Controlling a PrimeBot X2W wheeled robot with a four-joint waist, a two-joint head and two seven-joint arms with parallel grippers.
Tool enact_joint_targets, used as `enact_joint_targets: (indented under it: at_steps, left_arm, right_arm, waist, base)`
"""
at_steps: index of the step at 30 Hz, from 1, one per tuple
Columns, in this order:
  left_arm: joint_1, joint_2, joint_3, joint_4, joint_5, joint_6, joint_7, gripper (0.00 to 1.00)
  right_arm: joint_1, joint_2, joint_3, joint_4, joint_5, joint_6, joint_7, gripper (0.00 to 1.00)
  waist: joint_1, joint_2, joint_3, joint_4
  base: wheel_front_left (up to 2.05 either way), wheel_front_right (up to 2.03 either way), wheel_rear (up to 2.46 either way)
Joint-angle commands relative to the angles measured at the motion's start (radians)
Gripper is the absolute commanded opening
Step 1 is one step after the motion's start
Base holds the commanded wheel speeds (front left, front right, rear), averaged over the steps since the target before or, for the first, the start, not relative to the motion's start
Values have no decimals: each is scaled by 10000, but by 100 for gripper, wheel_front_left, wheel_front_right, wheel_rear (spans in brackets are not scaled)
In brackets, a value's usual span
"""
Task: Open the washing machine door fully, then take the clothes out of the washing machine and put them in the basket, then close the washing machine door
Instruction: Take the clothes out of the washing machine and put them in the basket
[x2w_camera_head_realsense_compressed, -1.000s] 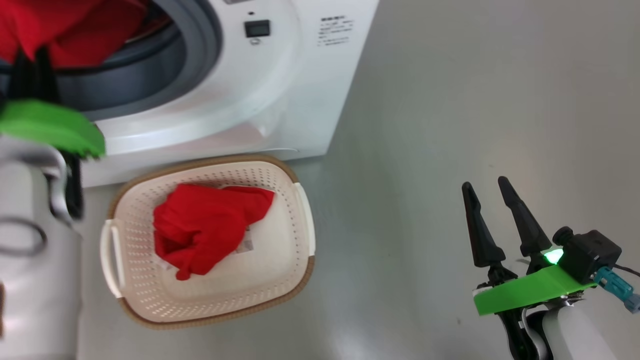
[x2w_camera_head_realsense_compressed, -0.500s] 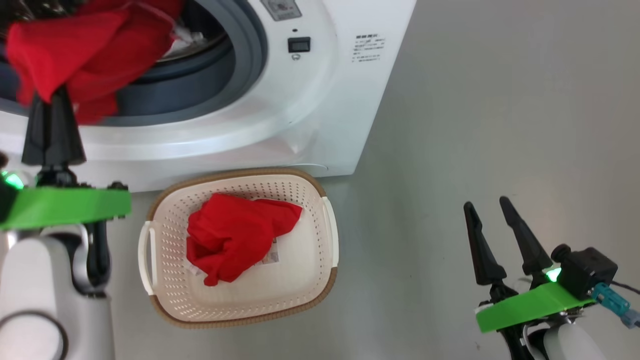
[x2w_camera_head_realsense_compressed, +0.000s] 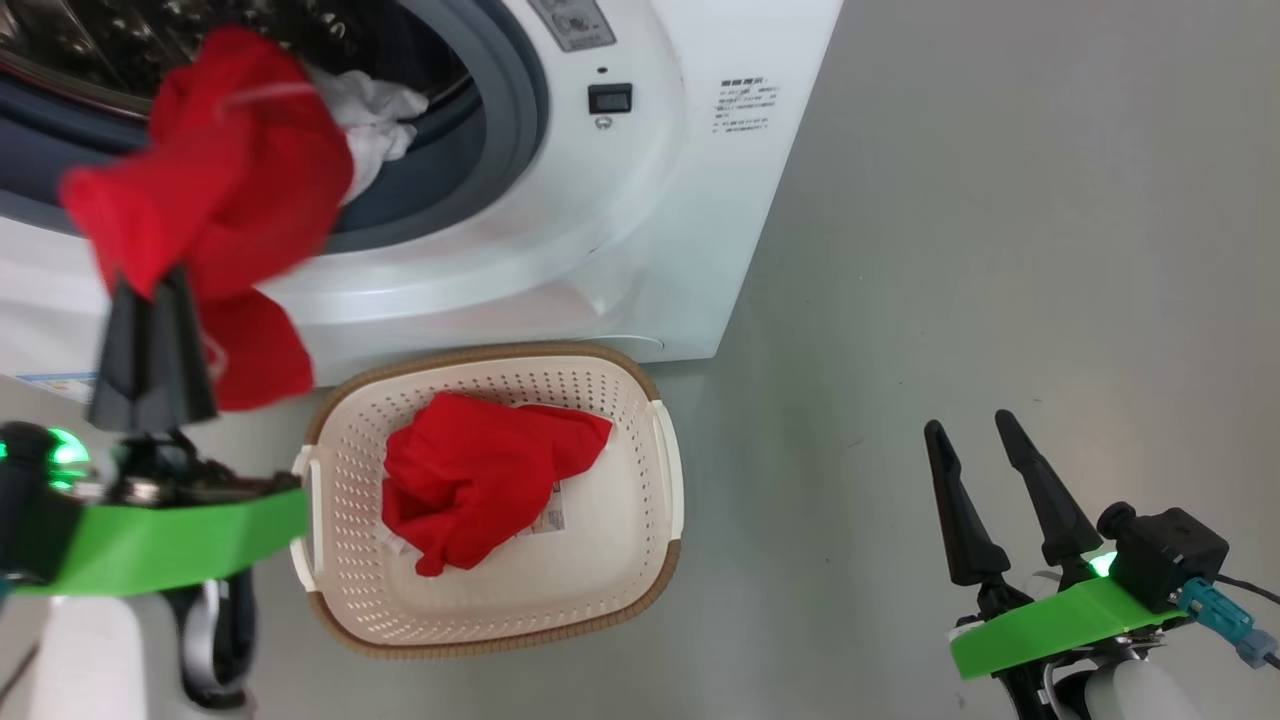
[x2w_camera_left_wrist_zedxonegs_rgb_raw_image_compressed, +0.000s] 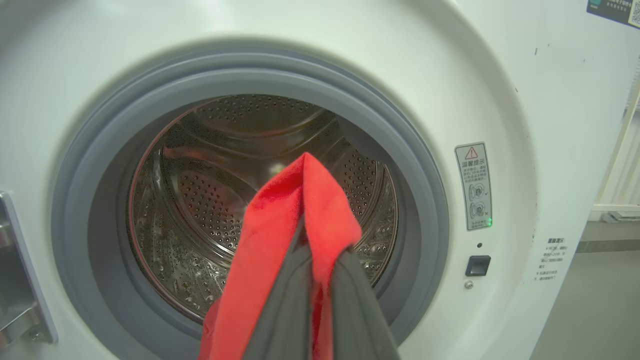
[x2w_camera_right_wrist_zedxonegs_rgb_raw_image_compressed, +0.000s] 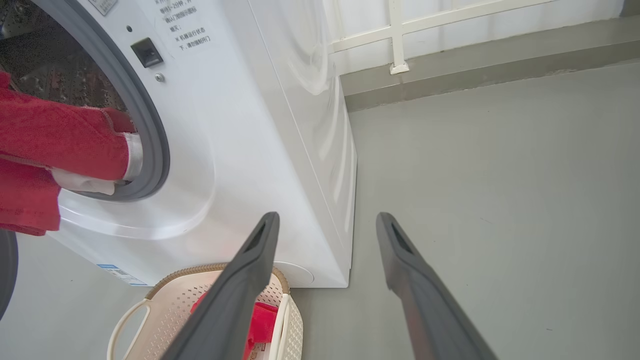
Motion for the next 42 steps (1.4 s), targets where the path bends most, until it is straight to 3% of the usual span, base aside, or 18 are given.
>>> enact_joint_targets:
  at_steps: [1, 13, 28, 38, 42]
  left_arm:
    - [202, 196, 175, -87, -8, -53, -45, 1]
    - [210, 194, -550, 2594, -345, -54, -45, 0]
    - [-1690, 587, -1217, 6484, 58, -55, -45, 0]
    - [-2575, 769, -1728, 8309, 183, -55, -45, 0]
    - [-2839, 819, -1700, 8532, 102, -55, -45, 30]
  right_arm:
    - [84, -11, 214, -212, -100, 65, -65, 100]
    - [-260, -10, 277, -327, 44, 65, -65, 100]
    - [-1010, -10, 341, -563, 281, 65, -65, 100]
    - [-1361, -10, 403, -693, 436, 65, -65, 100]
    - [-1403, -10, 348, -753, 434, 65, -65, 100]
  waist:
    - [1, 0, 40, -3]
    - [1, 0, 787, -165]
    - [1, 0, 2283, -522]
    - [1, 0, 3056, -850]
    - [1, 0, 3225, -868]
  base:
    - [0, 0, 0]
    - [0, 0, 0]
    - [0, 0, 0]
    - [0, 0, 0]
    - [0, 0, 0]
